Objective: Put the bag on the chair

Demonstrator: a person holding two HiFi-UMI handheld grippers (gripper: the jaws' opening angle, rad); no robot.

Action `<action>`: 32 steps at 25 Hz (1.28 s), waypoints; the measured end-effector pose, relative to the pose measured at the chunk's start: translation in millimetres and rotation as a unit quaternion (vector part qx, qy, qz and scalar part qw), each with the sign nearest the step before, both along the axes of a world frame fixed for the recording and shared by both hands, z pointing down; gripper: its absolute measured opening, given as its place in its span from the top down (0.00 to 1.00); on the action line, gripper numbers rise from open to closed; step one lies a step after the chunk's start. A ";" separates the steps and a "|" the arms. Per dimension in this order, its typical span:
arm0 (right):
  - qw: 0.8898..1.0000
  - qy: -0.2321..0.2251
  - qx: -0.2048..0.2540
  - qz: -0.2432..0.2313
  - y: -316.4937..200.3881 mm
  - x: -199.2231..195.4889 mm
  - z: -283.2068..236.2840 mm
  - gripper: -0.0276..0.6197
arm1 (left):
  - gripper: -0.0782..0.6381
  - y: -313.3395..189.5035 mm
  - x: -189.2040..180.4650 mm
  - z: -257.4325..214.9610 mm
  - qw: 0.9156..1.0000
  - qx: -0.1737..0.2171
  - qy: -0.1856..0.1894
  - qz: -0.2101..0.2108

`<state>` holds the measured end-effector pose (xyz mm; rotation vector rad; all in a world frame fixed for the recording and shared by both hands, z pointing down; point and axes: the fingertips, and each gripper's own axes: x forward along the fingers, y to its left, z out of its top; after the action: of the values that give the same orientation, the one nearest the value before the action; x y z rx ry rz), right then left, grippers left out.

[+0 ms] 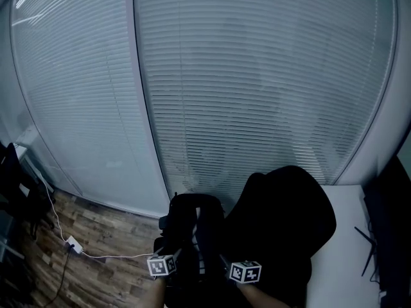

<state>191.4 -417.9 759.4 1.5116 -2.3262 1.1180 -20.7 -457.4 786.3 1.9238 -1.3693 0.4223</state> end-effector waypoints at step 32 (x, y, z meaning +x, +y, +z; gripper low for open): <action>0.989 -0.024 0.136 0.057 62.5 -58.4 -140.8 0.80 | 0.69 71.6 -55.9 -144.5 0.983 0.176 0.045 0.028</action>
<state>133.0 -355.3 618.6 1.7459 -2.5383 0.8982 -76.6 -385.8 641.7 2.2407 -1.4048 0.1218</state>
